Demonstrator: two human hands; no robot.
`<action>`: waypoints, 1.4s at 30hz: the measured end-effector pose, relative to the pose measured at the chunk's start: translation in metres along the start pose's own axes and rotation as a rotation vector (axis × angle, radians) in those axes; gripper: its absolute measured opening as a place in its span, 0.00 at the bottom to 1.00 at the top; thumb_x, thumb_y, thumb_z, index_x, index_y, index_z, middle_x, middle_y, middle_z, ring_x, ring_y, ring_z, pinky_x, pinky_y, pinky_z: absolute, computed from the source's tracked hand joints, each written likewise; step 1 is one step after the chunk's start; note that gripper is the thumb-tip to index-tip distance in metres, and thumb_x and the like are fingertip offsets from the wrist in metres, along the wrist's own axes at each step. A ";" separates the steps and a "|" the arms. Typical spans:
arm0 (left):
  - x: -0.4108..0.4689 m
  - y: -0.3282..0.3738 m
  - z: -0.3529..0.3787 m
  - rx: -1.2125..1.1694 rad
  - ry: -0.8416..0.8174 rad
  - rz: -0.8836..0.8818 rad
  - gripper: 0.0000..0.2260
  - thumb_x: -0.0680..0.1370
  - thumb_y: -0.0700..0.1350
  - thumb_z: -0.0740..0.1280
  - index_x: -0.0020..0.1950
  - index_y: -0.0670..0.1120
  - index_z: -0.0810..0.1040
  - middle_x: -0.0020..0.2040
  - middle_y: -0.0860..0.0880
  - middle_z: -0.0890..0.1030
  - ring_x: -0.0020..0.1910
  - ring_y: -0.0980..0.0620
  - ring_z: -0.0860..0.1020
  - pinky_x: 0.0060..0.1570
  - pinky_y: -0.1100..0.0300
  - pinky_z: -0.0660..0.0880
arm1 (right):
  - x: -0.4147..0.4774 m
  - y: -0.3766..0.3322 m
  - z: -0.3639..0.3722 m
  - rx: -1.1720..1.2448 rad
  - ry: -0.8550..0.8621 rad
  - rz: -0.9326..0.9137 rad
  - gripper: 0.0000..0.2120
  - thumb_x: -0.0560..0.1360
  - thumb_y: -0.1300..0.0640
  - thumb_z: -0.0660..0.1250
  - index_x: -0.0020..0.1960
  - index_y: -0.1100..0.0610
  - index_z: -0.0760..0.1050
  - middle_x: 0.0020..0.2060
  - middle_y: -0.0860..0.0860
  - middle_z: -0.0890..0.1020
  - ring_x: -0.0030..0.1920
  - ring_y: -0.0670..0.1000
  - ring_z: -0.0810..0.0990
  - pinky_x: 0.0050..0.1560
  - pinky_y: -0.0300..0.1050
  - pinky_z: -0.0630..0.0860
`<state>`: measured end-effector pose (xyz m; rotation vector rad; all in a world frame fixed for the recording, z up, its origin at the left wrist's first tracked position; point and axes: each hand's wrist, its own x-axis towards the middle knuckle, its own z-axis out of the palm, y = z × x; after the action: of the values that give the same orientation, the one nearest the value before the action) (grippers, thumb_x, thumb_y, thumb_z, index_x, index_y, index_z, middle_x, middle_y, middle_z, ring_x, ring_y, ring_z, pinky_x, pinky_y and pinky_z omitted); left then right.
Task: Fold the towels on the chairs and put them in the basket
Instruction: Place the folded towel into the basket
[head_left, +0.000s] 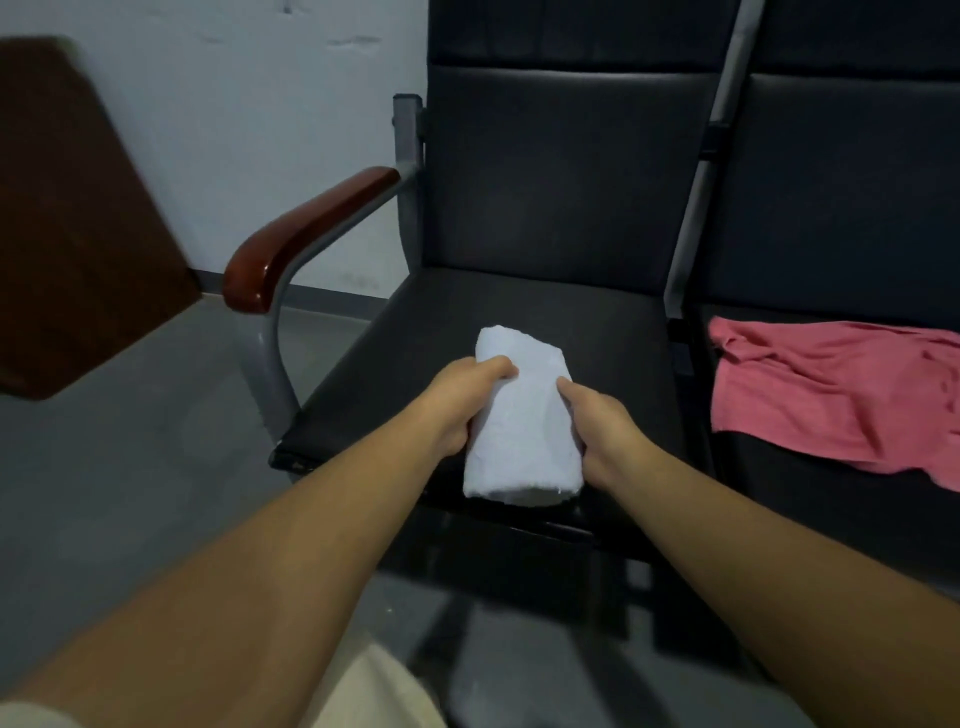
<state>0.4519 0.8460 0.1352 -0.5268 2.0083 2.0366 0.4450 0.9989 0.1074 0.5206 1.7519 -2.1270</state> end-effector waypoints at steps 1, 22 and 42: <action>-0.003 0.005 -0.007 -0.016 0.015 0.033 0.14 0.77 0.46 0.69 0.61 0.44 0.77 0.54 0.43 0.84 0.53 0.44 0.82 0.58 0.45 0.79 | -0.002 -0.004 0.008 0.009 -0.016 -0.024 0.12 0.82 0.52 0.64 0.55 0.59 0.80 0.46 0.56 0.87 0.47 0.57 0.86 0.46 0.54 0.83; -0.193 -0.068 -0.288 -0.693 0.550 0.147 0.18 0.77 0.45 0.70 0.66 0.44 0.74 0.56 0.41 0.84 0.55 0.40 0.82 0.51 0.42 0.78 | -0.134 0.060 0.317 -0.533 -0.497 -0.223 0.10 0.78 0.50 0.69 0.47 0.57 0.78 0.47 0.58 0.84 0.47 0.59 0.83 0.50 0.54 0.81; -0.275 -0.339 -0.352 -0.426 0.936 -0.210 0.12 0.79 0.46 0.67 0.62 0.46 0.79 0.57 0.45 0.83 0.52 0.46 0.81 0.46 0.52 0.78 | -0.171 0.332 0.352 -1.069 -0.708 -0.060 0.12 0.73 0.63 0.68 0.56 0.63 0.79 0.50 0.55 0.83 0.49 0.56 0.80 0.51 0.47 0.78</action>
<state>0.8722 0.5293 -0.0598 -1.9798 1.7212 2.3002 0.7295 0.5964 -0.0342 -0.5072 2.0567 -0.8995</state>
